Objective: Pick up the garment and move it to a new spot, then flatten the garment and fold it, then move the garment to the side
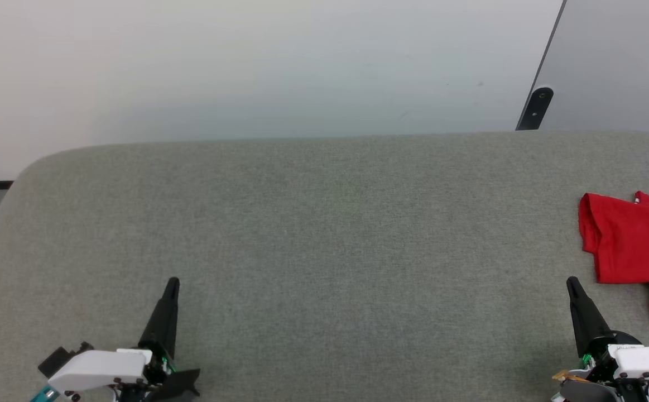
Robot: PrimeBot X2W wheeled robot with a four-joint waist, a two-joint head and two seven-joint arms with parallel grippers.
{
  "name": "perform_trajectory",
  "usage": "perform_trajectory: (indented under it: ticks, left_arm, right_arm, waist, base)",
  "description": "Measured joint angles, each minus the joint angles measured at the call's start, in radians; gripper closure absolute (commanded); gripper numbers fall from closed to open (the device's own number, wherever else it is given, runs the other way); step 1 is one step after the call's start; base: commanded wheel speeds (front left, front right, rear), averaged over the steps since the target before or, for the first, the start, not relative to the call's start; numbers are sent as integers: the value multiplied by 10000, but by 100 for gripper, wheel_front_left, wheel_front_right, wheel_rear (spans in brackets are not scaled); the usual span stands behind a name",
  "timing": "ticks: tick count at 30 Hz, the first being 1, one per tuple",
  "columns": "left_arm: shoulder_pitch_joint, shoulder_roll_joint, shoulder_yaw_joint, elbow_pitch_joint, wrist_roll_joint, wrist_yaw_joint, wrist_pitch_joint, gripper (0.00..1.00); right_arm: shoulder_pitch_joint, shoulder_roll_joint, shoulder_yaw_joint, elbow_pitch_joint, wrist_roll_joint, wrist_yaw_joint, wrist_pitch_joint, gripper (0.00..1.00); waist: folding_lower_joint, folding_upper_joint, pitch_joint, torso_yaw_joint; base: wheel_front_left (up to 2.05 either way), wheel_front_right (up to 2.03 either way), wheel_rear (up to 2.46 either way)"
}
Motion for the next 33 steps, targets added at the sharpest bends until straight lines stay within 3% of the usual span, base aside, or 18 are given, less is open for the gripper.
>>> perform_trajectory:
  ticks: [33]
  left_arm:
    - [-2, -58, 77, 2, 46, -2, 84, 100]
  right_arm:
    - [-1, 2, 0, 0, 0, 0, 0, 100]
  waist:
    - [0, 0, 0, 0]
  base:
    - [0, 0, 0]
